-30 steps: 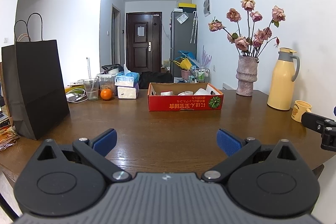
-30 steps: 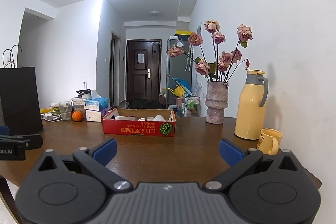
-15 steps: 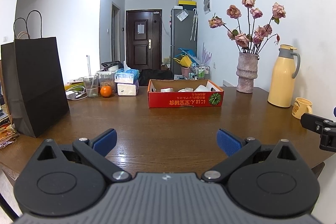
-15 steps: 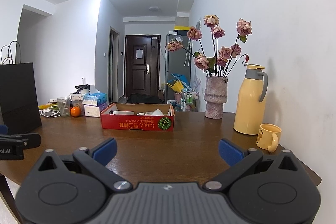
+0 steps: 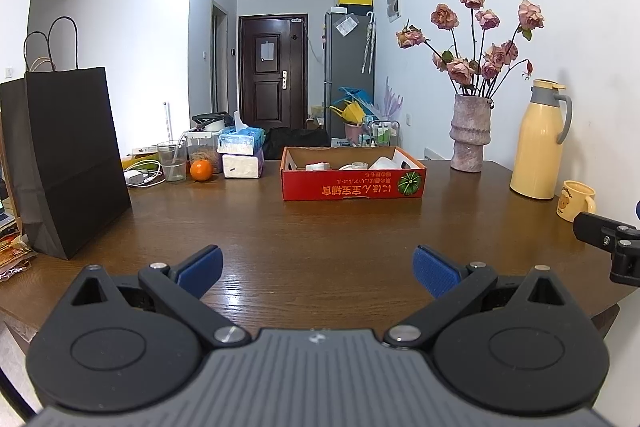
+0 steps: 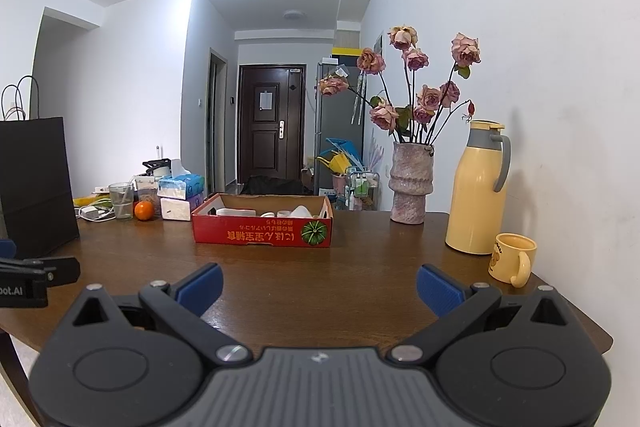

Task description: Organize rigid objects

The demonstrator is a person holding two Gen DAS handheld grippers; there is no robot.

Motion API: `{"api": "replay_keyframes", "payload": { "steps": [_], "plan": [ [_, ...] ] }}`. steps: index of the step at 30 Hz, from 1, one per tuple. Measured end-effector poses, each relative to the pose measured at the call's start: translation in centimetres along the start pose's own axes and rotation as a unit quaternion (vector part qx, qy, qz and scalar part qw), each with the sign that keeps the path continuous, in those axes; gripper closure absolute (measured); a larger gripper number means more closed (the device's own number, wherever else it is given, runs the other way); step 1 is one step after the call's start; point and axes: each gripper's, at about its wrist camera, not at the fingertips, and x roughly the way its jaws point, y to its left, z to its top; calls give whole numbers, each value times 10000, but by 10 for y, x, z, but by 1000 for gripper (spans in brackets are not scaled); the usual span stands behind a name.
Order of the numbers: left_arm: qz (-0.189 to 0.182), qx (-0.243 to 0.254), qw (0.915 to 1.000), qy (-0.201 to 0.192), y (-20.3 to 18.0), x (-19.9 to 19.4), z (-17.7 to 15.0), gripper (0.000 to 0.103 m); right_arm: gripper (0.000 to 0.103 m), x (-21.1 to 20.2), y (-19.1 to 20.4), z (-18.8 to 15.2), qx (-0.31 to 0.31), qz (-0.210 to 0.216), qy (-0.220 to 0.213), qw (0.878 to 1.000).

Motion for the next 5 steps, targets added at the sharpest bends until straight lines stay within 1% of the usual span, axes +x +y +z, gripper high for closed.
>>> {"api": "replay_keyframes", "payload": {
  "steps": [5],
  "plan": [
    [-46, -20, 10000, 24, 1, 4, 0, 0, 0, 4, 0, -2, -14, 14, 38, 10000]
  ]
}}
